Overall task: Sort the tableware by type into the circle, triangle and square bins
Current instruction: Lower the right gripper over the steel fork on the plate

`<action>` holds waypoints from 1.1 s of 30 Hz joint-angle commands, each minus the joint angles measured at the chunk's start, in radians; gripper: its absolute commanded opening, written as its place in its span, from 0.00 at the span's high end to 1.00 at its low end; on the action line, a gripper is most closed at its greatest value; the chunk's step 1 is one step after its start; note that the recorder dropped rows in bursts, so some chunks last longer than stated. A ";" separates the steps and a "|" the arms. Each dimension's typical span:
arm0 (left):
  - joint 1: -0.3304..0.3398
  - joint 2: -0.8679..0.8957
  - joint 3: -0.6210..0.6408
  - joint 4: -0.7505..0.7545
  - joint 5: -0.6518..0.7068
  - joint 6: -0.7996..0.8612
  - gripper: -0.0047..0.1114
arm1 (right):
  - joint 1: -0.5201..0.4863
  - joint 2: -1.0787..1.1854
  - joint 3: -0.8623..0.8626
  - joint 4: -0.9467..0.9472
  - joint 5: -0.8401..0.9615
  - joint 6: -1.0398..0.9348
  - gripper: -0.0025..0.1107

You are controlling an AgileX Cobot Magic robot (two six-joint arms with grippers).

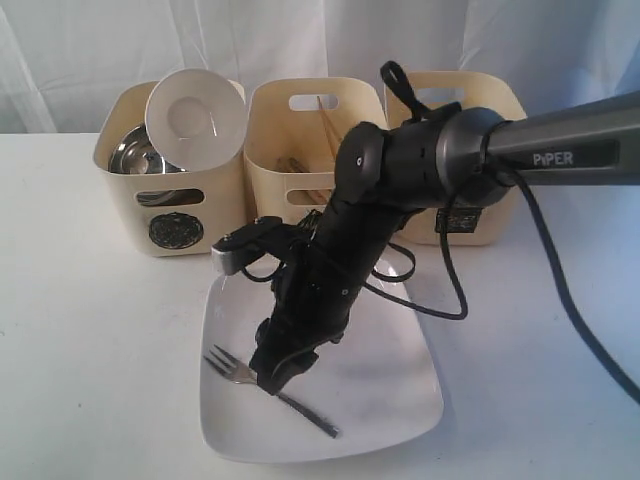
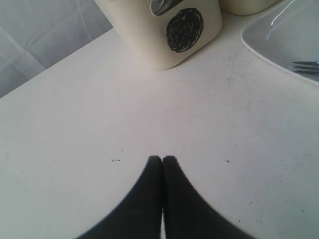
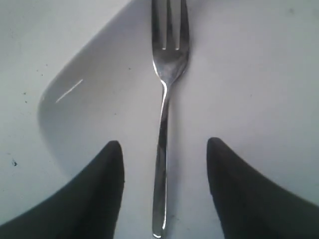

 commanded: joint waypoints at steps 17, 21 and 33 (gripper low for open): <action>-0.004 -0.005 0.004 -0.003 -0.002 -0.002 0.96 | 0.135 0.013 -0.002 -0.222 -0.061 -0.006 0.55; -0.004 -0.005 0.004 -0.003 -0.002 -0.002 0.96 | 0.153 0.013 -0.002 -0.228 -0.065 -0.006 0.55; -0.004 -0.005 0.004 -0.003 -0.002 -0.002 0.96 | 0.160 0.013 -0.002 -0.339 -0.105 0.085 0.56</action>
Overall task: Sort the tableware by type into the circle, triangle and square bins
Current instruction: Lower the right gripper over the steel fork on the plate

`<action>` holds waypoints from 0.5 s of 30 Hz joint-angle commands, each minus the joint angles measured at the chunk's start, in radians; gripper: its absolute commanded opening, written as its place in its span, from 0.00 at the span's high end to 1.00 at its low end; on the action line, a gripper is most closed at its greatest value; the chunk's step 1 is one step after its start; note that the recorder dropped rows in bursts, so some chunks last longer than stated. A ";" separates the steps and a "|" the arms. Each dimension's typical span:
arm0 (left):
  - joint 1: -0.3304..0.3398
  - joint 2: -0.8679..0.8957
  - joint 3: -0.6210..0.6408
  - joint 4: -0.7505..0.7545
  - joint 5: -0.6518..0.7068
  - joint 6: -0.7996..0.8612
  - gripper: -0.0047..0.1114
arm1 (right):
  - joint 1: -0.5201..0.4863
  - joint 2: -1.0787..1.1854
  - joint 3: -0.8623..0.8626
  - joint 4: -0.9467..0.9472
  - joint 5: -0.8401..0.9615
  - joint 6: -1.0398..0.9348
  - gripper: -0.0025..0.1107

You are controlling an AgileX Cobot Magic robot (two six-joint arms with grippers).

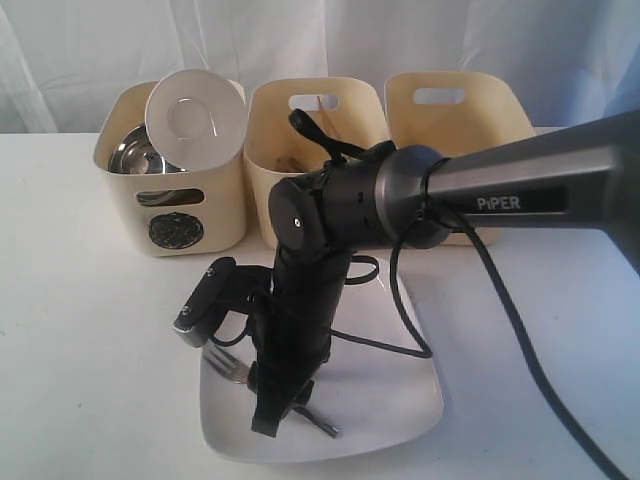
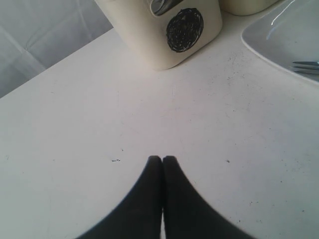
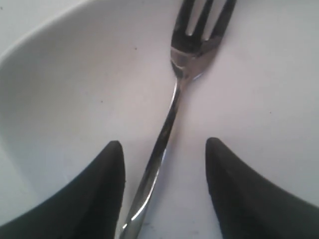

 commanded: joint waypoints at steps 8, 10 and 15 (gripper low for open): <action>-0.004 -0.005 0.004 -0.003 -0.002 -0.002 0.96 | 0.003 -0.001 -0.002 -0.008 -0.039 0.028 0.56; -0.004 -0.005 0.004 -0.003 -0.002 -0.002 0.96 | 0.003 0.002 -0.002 -0.008 -0.039 0.028 0.56; -0.004 -0.005 0.004 -0.003 -0.002 -0.002 0.96 | 0.003 0.034 -0.002 -0.008 -0.035 0.028 0.56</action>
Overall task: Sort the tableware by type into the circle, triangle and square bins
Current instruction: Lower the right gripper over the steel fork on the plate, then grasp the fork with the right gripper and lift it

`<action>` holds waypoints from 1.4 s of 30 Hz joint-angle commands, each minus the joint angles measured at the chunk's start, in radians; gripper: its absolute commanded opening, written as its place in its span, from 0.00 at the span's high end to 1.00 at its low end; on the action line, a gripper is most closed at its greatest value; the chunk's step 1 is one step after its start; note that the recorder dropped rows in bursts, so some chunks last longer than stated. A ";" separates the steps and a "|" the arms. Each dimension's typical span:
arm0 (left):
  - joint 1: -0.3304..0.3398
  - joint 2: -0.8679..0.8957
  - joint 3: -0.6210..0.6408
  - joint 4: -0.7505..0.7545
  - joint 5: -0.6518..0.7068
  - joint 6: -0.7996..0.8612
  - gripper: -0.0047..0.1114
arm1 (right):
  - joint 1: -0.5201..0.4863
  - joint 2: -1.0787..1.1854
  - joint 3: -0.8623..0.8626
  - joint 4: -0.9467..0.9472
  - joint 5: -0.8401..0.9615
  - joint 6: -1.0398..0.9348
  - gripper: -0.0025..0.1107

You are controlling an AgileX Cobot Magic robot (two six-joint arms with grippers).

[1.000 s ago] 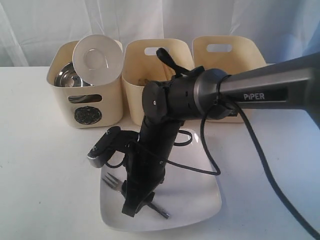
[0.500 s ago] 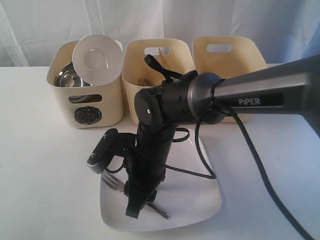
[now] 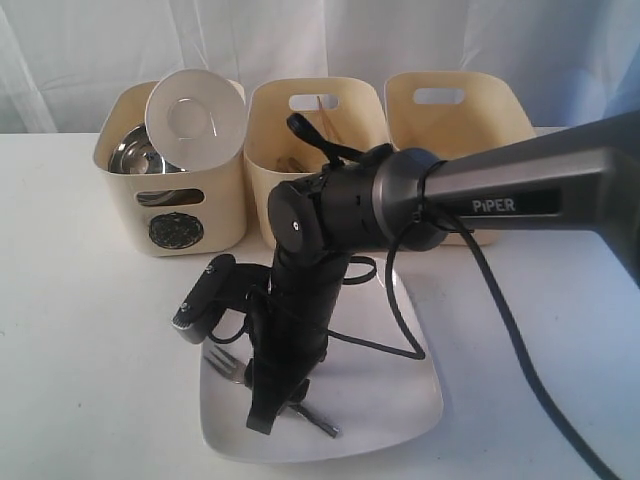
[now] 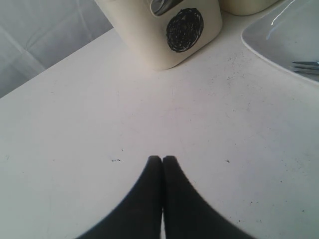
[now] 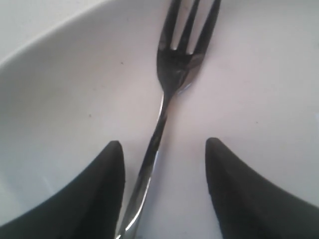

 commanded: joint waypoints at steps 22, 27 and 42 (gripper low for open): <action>-0.004 -0.005 0.004 -0.003 -0.002 -0.002 0.96 | 0.003 0.046 -0.004 -0.019 0.090 0.030 0.98; -0.004 -0.005 0.004 -0.003 -0.002 -0.002 0.96 | 0.003 -0.027 -0.004 -0.021 0.018 0.048 0.98; -0.004 -0.005 0.004 -0.003 -0.002 -0.002 0.96 | -0.138 -0.289 -0.004 -0.022 -0.195 0.138 0.98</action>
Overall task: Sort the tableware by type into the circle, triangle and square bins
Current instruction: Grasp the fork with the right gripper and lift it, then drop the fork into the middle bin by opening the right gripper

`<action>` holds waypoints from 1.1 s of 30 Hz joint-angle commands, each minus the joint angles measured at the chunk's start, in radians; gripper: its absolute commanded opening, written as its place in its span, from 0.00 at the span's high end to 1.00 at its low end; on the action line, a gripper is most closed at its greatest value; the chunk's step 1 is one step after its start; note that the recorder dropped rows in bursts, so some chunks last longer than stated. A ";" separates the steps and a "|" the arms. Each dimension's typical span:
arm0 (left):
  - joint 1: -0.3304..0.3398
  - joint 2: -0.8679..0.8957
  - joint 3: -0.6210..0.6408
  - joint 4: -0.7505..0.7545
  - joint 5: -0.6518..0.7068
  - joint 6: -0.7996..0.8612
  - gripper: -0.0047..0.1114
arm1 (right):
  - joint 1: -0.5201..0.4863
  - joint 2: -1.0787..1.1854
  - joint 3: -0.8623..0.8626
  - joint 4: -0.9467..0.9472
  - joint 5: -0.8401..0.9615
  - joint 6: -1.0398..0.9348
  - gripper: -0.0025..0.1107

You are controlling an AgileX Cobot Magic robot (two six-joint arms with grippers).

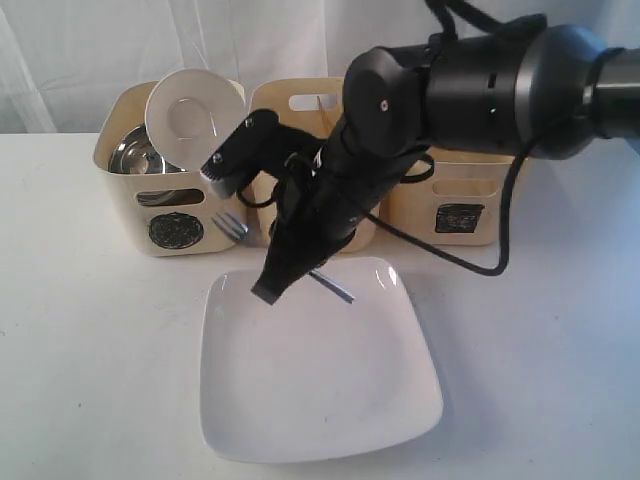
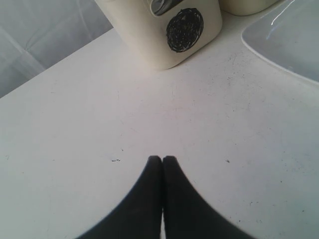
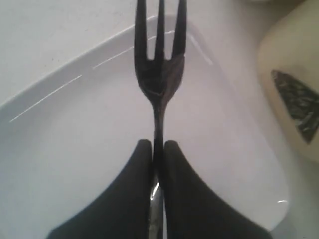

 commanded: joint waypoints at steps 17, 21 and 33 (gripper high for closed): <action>-0.004 -0.005 0.004 -0.003 -0.002 -0.002 0.96 | -0.133 -0.008 0.002 0.005 -0.725 0.080 0.98; -0.004 -0.005 0.004 -0.003 -0.002 -0.002 0.96 | -0.135 0.049 0.002 0.005 -0.891 0.080 0.98; -0.004 -0.005 0.004 -0.003 -0.002 -0.002 0.96 | -0.182 0.155 0.002 0.139 -0.894 0.101 0.78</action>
